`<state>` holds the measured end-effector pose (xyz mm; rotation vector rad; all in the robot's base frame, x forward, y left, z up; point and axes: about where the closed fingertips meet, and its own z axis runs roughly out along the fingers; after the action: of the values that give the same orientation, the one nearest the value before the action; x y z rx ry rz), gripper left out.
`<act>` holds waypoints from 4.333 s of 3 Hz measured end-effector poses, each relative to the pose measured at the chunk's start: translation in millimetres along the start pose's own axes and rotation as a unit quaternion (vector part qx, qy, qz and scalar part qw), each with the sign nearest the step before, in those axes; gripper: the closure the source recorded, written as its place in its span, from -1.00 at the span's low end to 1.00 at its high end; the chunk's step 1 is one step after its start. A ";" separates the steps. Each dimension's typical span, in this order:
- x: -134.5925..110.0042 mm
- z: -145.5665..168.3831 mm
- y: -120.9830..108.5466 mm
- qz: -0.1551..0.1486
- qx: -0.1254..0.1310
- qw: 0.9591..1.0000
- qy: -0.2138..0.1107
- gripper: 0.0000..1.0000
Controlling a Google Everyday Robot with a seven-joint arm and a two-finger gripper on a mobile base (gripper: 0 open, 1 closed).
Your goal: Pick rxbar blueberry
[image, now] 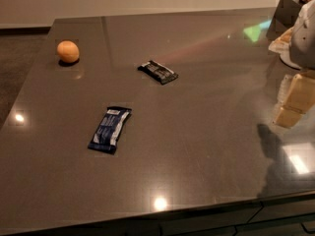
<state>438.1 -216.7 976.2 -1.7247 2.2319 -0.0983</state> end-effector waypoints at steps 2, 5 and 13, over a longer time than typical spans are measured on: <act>-16.7 7.1 -4.1 -0.030 -0.001 1.000 -0.002 -1.00; -137.7 79.4 -21.3 -0.173 -0.078 0.978 -0.088 -1.00; -285.3 190.0 86.8 -0.387 -0.214 0.881 -0.165 -0.71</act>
Offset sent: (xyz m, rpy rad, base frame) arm 0.0171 0.0273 -0.0098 -0.0268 0.0091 0.1068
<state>475.6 104.9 833.9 -2.5435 1.2679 0.5084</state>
